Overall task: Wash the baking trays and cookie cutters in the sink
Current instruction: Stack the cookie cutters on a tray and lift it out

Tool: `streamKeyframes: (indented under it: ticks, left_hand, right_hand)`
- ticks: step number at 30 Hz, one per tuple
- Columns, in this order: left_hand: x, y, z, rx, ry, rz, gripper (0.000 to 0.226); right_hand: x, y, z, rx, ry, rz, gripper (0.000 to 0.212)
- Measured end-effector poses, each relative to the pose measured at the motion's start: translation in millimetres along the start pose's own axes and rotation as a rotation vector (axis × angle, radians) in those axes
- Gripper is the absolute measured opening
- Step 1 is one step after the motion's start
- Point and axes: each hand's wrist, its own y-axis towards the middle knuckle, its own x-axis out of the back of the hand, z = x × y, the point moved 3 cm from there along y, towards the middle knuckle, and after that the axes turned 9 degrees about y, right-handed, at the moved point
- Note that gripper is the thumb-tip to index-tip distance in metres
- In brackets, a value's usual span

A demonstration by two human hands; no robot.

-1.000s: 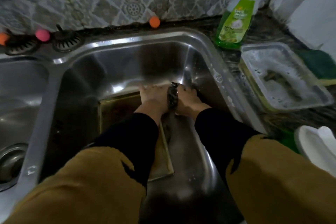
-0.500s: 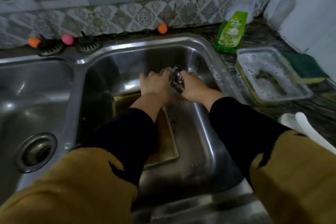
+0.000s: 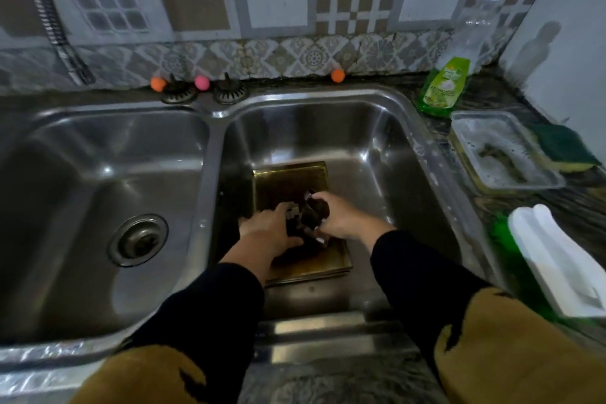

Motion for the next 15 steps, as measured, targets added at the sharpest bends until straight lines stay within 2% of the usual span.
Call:
streamKeyframes:
  ticks: [3,5,8,10,15]
  left_hand:
    - [1,-3,6,0.041,-0.101,-0.066,0.074]
    - [0,-5,10,0.131,-0.248,-0.064,0.073]
    - [-12,0,16,0.261,-0.521,0.072,0.090]
    - [-21,4,18,0.287,-0.627,0.177,0.106]
    - [-31,12,10,0.230,-0.585,0.254,0.118]
  right_hand:
    - [10,-6,-1,-0.012,0.090,-0.039,0.064]
    - [16,-6,-4,-0.002,0.157,-0.114,0.059]
    - [17,-3,-13,-0.064,0.289,-0.187,0.051]
    - [9,1,-21,-0.154,0.385,-0.144,0.053]
    - [-12,10,-30,-0.254,0.495,-0.084,0.062]
